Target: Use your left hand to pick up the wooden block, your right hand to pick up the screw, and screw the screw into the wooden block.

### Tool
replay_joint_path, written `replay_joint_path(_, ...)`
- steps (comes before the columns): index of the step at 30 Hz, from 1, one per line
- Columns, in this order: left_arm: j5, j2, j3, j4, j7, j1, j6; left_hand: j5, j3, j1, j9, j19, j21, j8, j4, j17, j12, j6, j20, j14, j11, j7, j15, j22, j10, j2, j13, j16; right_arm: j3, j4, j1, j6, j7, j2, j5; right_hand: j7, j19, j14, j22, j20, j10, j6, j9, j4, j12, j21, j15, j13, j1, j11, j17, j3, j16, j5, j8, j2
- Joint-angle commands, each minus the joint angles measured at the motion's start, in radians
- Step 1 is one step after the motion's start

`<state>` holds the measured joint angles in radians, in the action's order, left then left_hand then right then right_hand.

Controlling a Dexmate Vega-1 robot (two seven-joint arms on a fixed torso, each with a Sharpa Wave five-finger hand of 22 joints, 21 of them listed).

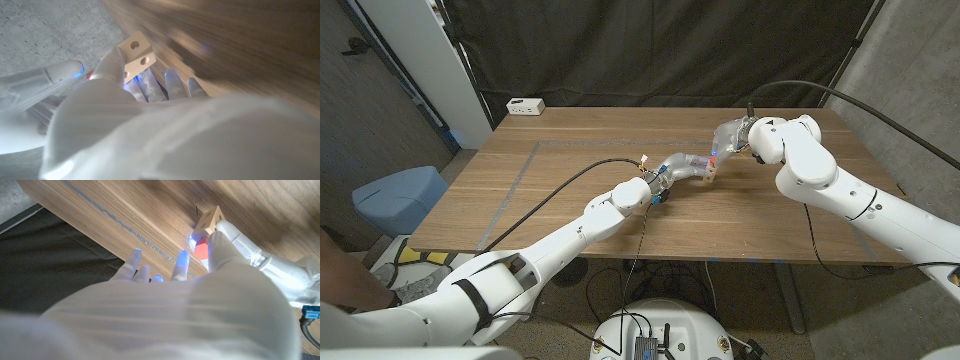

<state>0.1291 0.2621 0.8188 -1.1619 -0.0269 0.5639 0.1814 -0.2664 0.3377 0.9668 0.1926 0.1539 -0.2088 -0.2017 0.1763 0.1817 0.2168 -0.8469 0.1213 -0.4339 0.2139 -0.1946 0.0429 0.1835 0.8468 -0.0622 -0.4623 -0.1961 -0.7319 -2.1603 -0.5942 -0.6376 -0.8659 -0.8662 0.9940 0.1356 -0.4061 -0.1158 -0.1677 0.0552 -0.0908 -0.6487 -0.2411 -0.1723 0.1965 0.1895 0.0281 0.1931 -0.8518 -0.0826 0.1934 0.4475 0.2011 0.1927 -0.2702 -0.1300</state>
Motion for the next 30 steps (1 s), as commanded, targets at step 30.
replay_joint_path(30,-0.007,0.003,0.005,-0.023,0.007,0.008,-0.016,-0.008,0.027,-0.003,0.005,0.007,-0.003,-0.006,-0.021,0.003,0.009,-0.032,-0.002,-0.005,0.0,0.029,0.04,0.003,0.01,-0.011,-0.042,-0.001,0.06,-0.006,-0.078,0.037,0.091,0.009,0.007,0.0,-0.041,-0.054,-0.001,-0.026,-0.087,-0.156,-0.029,0.012,0.015,0.007,-0.032,0.0,-0.034,-0.043,0.007,0.028,0.018,0.001,-0.095,0.02)
